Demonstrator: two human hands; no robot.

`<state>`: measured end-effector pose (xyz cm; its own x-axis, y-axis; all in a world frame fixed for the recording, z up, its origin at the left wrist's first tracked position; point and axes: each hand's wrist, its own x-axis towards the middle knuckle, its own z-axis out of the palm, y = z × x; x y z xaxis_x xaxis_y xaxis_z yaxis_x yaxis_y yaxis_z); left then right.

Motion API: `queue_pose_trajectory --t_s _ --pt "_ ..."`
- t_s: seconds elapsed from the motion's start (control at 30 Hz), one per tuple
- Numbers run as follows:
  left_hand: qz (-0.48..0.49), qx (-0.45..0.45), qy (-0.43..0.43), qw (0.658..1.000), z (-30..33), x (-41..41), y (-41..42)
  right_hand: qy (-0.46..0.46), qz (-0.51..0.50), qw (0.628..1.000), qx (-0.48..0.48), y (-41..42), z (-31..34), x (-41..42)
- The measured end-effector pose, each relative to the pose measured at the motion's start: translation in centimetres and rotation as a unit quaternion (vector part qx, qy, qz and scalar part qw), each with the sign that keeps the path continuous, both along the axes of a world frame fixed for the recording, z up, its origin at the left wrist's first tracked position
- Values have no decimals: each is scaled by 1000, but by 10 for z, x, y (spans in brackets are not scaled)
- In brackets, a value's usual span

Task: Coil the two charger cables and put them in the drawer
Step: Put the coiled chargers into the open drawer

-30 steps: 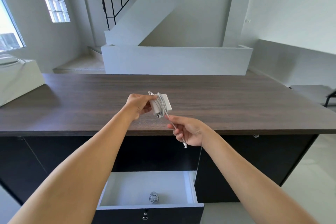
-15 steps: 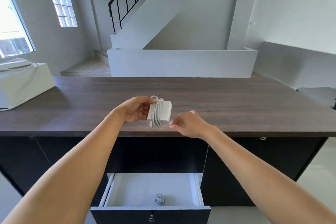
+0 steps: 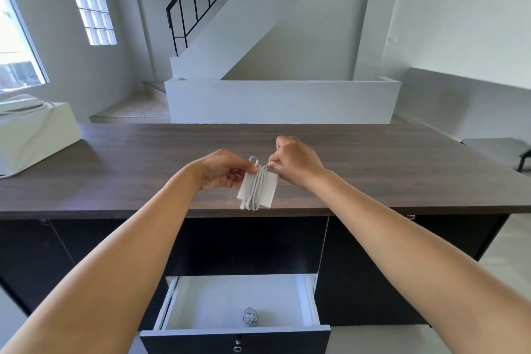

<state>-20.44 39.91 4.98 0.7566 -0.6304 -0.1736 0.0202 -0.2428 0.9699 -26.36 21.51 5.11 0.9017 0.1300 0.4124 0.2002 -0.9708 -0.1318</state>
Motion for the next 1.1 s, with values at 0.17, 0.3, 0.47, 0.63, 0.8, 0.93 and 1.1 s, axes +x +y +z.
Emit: queue_pose_trajectory --t_s 0.17,0.3,0.47,0.63,0.8,0.93,1.1 --pt "-29 19 -19 999 5 -2 -4 41 3 999 10 -9 4 5" --pt "-34 5 -5 999 4 -3 -9 55 10 998 -20 -14 6 6" --pt "-3 -57 53 997 0 -1 -5 62 -1 994 88 -22 4 -1" --pt "45 -45 42 997 -9 2 -8 137 -90 956 243 -21 0 0" --pt "67 17 1 998 -19 6 -11 281 -212 794 496 -15 -1 0" --pt "57 83 -82 992 -20 7 -19 328 -222 626 672 -18 -2 0" --pt "73 100 -144 982 -25 12 -24 315 -211 554 741 -17 -7 4"
